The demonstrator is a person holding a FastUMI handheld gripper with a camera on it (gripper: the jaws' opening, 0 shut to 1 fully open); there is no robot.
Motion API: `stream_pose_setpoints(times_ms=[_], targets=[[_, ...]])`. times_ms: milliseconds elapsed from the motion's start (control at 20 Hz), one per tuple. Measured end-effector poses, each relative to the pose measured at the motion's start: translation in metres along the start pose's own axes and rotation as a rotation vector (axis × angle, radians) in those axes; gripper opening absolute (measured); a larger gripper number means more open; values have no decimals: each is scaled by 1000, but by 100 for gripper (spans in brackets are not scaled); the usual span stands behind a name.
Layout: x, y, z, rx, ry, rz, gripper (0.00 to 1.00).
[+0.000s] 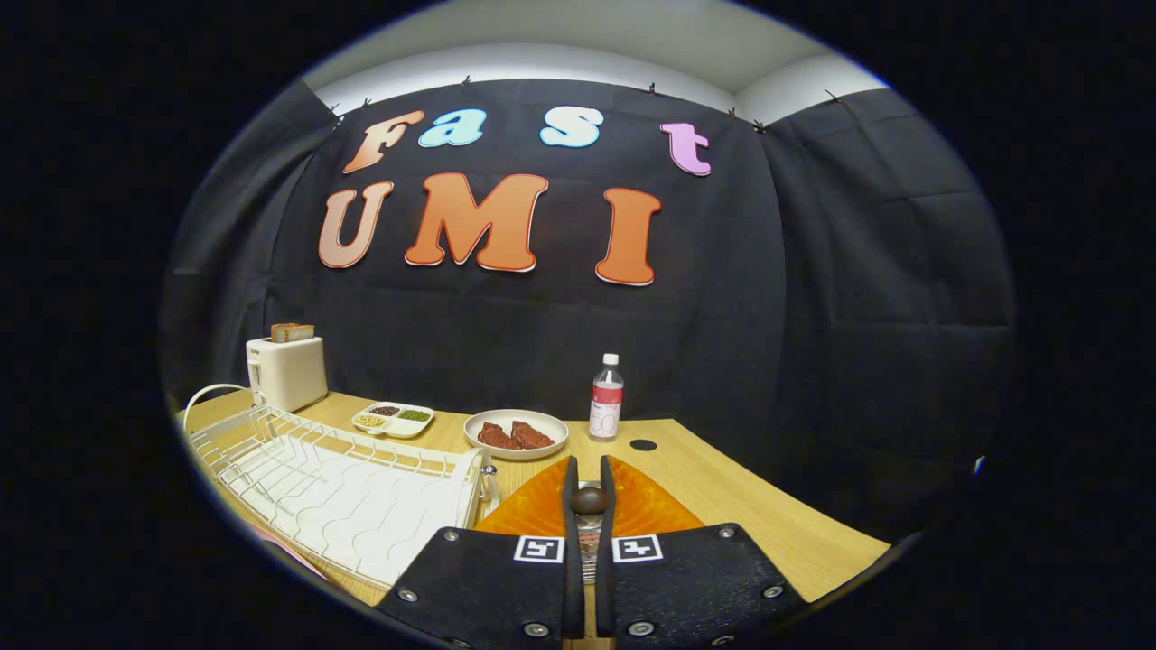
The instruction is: Take the plate from the dish rack, then take the spoon from the basket and place it into the plate.
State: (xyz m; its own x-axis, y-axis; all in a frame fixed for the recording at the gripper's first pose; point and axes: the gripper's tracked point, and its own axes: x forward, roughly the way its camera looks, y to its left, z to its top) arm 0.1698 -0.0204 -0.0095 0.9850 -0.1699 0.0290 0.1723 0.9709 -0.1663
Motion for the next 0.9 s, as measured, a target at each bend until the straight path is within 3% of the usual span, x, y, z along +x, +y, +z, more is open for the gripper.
stream_pose_setpoints(times_ms=[450, 900], targets=[[-84, 5, 67, 11, -100, 10, 5], [-176, 72, 67, 47, -109, 151, 5]])
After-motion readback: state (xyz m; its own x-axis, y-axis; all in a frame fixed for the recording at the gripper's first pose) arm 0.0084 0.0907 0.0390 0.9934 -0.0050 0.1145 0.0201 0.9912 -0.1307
